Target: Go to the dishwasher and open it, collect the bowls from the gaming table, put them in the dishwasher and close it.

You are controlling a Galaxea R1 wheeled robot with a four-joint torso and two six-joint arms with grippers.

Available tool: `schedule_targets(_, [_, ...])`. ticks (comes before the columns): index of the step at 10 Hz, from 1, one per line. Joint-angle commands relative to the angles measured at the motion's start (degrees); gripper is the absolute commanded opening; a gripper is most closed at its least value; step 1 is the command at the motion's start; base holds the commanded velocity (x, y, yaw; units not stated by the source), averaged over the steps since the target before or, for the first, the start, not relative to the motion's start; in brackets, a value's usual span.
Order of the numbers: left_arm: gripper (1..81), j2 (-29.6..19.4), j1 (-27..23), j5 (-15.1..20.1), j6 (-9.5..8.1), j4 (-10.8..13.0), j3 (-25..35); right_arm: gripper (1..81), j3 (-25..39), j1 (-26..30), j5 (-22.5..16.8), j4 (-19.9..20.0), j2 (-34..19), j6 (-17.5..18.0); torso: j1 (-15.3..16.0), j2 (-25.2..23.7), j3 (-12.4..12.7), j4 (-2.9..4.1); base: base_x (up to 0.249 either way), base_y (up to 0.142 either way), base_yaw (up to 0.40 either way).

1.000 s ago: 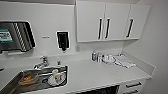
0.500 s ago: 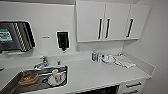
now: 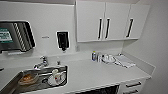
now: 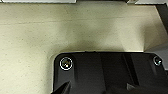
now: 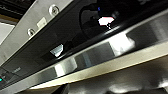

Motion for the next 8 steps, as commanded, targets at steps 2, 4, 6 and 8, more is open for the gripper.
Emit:
schedule_targets(2, [81.1,-1.1,-2.2,1.8,-0.14,-0.2,-0.1,81.1,2.3,18.0,-2.0,1.0,2.6,3.0,0.0,0.0,0.0,0.0,0.0,0.0,0.0])
schedule_targets(4, [81.1,-1.3,-1.9,1.8,-0.23,-0.3,0.0,81.1,2.6,20.6,-1.0,-0.7,4.0,4.4,0.0,0.0,0.0,0.0,0.0,0.0,0.0])
schedule_targets(6, [81.1,-1.4,-1.7,1.8,-0.23,-0.3,0.0,81.1,2.8,23.3,-1.0,-2.9,5.2,7.1,0.0,0.0,0.0,0.0,0.0,0.0,0.0])
schedule_targets(8, [81.1,-1.6,-1.3,1.8,-0.23,-0.9,0.0,81.1,3.8,24.3,0.1,-3.2,5.5,8.0,0.0,0.0,0.0,0.0,0.0,0.0,0.0])
